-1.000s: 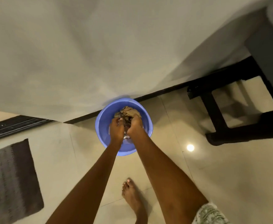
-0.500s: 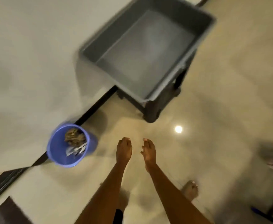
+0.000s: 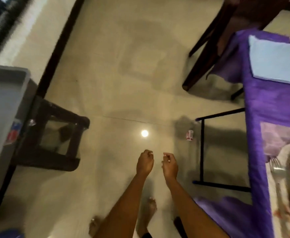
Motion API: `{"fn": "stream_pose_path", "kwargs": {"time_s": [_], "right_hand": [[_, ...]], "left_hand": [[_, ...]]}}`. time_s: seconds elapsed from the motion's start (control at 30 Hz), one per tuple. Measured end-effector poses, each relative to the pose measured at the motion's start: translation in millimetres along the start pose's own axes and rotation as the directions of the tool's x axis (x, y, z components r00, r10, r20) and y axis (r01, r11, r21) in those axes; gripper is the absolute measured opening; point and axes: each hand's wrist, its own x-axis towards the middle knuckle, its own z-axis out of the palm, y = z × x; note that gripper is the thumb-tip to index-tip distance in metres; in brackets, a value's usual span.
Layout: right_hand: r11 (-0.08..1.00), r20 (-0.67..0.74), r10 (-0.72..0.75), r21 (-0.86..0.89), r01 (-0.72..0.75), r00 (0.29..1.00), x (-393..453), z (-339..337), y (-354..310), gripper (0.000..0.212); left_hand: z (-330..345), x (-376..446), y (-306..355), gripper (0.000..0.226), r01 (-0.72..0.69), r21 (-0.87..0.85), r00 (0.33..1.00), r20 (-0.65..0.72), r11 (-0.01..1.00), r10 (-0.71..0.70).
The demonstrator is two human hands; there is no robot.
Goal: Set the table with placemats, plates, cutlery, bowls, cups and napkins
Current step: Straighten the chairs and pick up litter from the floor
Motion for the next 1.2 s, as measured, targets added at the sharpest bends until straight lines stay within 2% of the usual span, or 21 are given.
{"fn": "stream_pose_path", "kwargs": {"time_s": [0.1, 0.2, 0.37, 0.47, 0.57, 0.67, 0.73, 0.83, 0.87, 1.0, 1.07, 1.13, 1.2], "right_hand": [[0.988, -0.12, 0.102, 0.129, -0.087, 0.987, 42, -23, -8, 0.018], [0.941, -0.225, 0.243, 0.292, -0.173, 0.944, 68, -26, -19, 0.014], [0.8, -0.341, 0.466, 0.556, -0.225, 0.816, 112, -10, -38, 0.014], [0.76, -0.413, 0.541, 0.613, -0.216, 0.733, 173, 12, -45, 0.01], [0.805, -0.471, 0.526, 0.544, -0.236, 0.709, 252, 30, -29, 0.013], [0.858, -0.4, 0.471, 0.416, -0.303, 0.786, 329, 25, -9, 0.035], [0.905, -0.377, 0.416, 0.263, -0.335, 0.827, 388, 17, 17, 0.041], [0.921, -0.493, 0.295, -0.08, -0.381, 0.819, 455, 6, 62, 0.037], [0.915, -0.506, 0.259, -0.146, -0.377, 0.823, 470, 5, 79, 0.043], [0.889, -0.503, 0.242, -0.228, -0.398, 0.83, 510, -2, 135, 0.079], [0.898, -0.486, 0.248, -0.208, -0.387, 0.838, 521, 0, 153, 0.075], [0.918, -0.464, 0.261, -0.153, -0.367, 0.846, 517, 9, 157, 0.062], [0.927, -0.488, 0.263, -0.112, -0.359, 0.832, 499, 19, 146, 0.053]], "left_hand": [[30, 32, 40, 0.03, -0.03, 0.03, 0.998, 0.057, 0.999, 0.029], [48, 65, 67, 0.031, -0.026, 0.089, 0.996, 0.091, 0.996, 0.018], [72, 128, 97, 0.03, -0.058, 0.168, 0.979, 0.204, 0.984, 0.023], [91, 194, 109, 0.031, -0.071, 0.219, 0.964, 0.267, 0.973, 0.01], [118, 259, 108, 0.031, -0.092, 0.232, 0.947, 0.321, 0.968, 0.013], [154, 319, 90, 0.032, -0.126, 0.259, 0.918, 0.396, 0.958, 0.014], [185, 360, 73, 0.032, -0.133, 0.251, 0.907, 0.422, 0.959, 0.015], [233, 411, 51, 0.03, -0.135, 0.218, 0.879, 0.477, 0.966, 0.015], [250, 425, 44, 0.029, -0.129, 0.2, 0.869, 0.495, 0.971, 0.014], [293, 463, 27, 0.028, -0.102, 0.026, 0.811, 0.581, 0.994, 0.068], [305, 480, 21, 0.037, -0.087, 0.0, 0.799, 0.597, 0.996, 0.07], [305, 489, 15, 0.043, -0.066, 0.04, 0.82, 0.571, 0.997, 0.032], [294, 489, 10, 0.04, -0.035, 0.08, 0.847, 0.532, 0.996, -0.013]]}}
